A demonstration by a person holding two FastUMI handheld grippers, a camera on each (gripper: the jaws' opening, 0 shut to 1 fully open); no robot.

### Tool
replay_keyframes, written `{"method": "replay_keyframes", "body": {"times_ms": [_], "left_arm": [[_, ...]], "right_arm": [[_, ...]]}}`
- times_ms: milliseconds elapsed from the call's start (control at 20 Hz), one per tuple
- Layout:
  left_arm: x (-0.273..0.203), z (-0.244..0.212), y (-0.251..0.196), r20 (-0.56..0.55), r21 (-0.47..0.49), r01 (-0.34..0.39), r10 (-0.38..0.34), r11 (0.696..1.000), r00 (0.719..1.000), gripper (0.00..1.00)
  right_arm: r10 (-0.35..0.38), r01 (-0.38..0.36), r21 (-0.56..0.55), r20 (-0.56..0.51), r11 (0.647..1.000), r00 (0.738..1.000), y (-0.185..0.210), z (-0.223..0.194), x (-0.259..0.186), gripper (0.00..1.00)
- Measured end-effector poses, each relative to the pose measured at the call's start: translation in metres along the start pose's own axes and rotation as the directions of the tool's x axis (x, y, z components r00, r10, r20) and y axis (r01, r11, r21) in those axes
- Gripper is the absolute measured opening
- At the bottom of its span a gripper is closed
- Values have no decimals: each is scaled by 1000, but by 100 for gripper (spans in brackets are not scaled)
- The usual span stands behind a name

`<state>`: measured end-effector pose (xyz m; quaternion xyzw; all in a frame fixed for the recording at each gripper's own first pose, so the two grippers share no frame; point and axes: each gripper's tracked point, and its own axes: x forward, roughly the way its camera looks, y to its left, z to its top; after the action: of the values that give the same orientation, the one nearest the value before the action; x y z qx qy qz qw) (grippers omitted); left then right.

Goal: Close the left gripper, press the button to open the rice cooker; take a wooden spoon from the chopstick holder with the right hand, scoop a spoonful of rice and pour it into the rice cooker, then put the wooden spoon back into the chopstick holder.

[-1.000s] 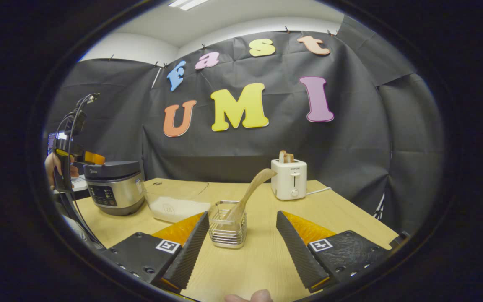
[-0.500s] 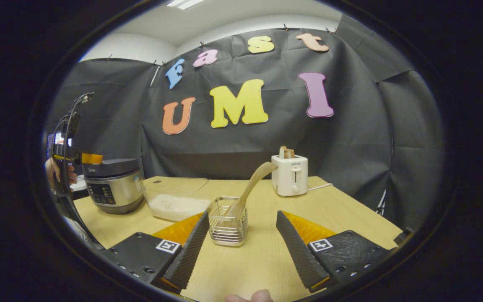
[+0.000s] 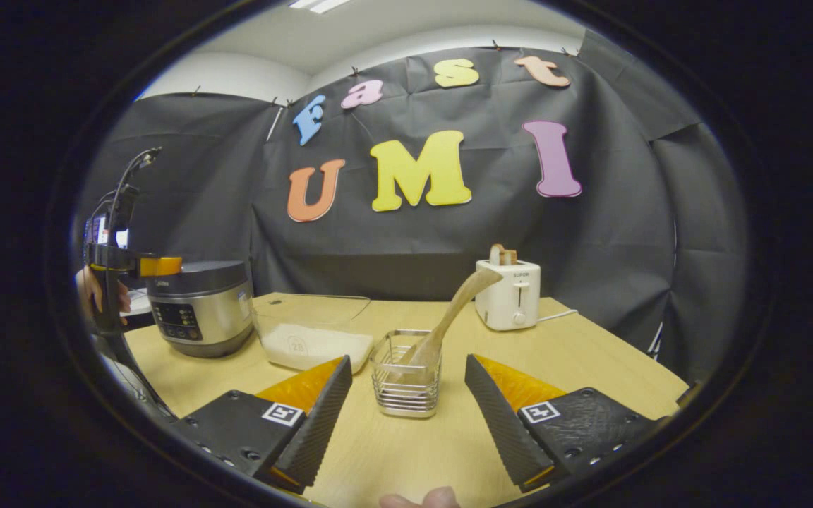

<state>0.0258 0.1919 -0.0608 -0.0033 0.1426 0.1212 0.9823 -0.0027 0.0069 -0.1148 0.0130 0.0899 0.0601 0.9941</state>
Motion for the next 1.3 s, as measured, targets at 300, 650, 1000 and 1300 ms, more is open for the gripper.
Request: {"method": "replay_keyframes", "body": {"times_ms": [300,650,1000,1300], "left_arm": [[-3,3,0,0,8,-8,8,1000,1000,81],[-38,55,-61,142,4,117,-116,993,983,95],[-80,56,-137,194,23,253,-252,967,948,99],[-96,43,-149,240,35,238,-240,971,941,99]], "right_arm": [[-42,42,-10,23,999,999,-8,14,-6,92],[-83,83,6,129,997,988,-16,56,-17,95],[-136,136,13,212,991,968,-30,91,-35,95],[-185,179,48,239,983,953,-30,96,-48,95]]}}
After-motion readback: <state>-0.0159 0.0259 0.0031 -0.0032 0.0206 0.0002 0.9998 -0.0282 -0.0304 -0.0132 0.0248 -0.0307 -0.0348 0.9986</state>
